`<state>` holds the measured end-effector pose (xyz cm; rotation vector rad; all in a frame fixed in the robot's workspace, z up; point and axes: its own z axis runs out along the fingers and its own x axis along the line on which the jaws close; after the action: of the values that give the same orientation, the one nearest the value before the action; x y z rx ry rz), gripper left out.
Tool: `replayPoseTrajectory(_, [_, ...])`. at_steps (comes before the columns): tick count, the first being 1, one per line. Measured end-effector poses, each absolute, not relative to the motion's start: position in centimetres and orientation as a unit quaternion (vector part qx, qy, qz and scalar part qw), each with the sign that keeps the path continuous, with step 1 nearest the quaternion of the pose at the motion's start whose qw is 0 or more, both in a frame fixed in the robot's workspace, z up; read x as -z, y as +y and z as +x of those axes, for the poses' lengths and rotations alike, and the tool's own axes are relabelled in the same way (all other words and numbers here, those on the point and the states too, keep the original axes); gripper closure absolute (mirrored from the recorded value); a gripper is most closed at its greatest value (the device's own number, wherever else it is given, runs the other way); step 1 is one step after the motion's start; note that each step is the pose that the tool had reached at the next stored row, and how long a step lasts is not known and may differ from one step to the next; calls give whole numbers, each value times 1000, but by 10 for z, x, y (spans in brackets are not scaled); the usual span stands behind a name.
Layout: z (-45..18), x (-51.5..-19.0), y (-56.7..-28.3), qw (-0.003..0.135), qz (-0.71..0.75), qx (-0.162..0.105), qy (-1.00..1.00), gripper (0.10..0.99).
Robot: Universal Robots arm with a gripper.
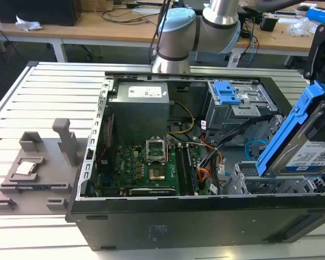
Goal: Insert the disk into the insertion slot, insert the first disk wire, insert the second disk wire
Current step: 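Insert the disk into the insertion slot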
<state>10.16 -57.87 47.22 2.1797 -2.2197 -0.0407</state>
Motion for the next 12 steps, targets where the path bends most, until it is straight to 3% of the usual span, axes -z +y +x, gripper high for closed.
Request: replayPoseTrajectory(12, [102, -448, -561, 15, 701, 13, -713, 722])
